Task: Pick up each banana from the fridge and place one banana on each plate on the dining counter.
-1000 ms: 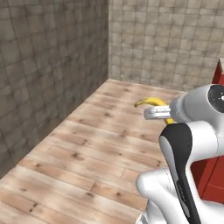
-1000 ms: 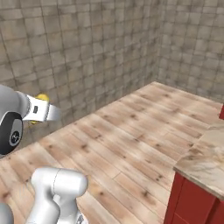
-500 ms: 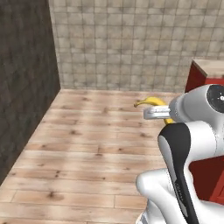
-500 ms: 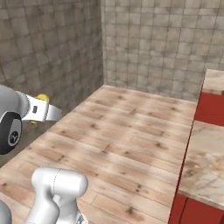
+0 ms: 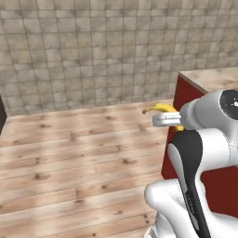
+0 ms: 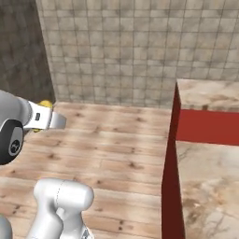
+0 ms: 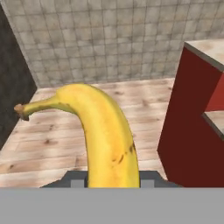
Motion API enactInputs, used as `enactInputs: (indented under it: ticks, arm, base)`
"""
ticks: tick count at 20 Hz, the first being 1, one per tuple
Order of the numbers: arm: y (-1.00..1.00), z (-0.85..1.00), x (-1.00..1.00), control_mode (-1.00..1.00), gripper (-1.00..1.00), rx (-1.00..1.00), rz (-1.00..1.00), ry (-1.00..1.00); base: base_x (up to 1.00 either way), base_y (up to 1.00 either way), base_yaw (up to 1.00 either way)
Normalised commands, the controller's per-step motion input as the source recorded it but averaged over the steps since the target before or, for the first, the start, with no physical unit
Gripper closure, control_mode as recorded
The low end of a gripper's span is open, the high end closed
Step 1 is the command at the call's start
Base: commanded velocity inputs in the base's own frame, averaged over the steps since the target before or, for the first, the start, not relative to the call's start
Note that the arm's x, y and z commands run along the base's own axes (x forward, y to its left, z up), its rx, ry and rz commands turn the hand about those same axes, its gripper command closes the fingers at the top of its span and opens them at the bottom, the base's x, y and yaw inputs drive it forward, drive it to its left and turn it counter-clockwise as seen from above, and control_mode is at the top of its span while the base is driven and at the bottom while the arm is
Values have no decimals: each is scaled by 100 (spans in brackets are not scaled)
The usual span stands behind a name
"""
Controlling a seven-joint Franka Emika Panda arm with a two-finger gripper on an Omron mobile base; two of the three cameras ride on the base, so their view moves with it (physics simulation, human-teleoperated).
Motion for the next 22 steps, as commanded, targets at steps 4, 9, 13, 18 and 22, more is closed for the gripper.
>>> enactInputs:
  ticks: [4, 9, 13, 18, 22]
  arm:
    - [0, 0, 0, 100, 100, 0, 0, 0]
    - [0, 0, 0, 100, 100, 0, 0, 0]
    - [0, 0, 0, 100, 100, 0, 0, 0]
    - [0, 0, 0, 100, 100, 0, 0, 0]
    - [0, 0, 0, 100, 100, 0, 0, 0]
  base:
    - [100, 33, -40]
    - [100, 37, -29]
    - [100, 52, -30]
    - [100, 72, -37]
    - [100, 74, -42]
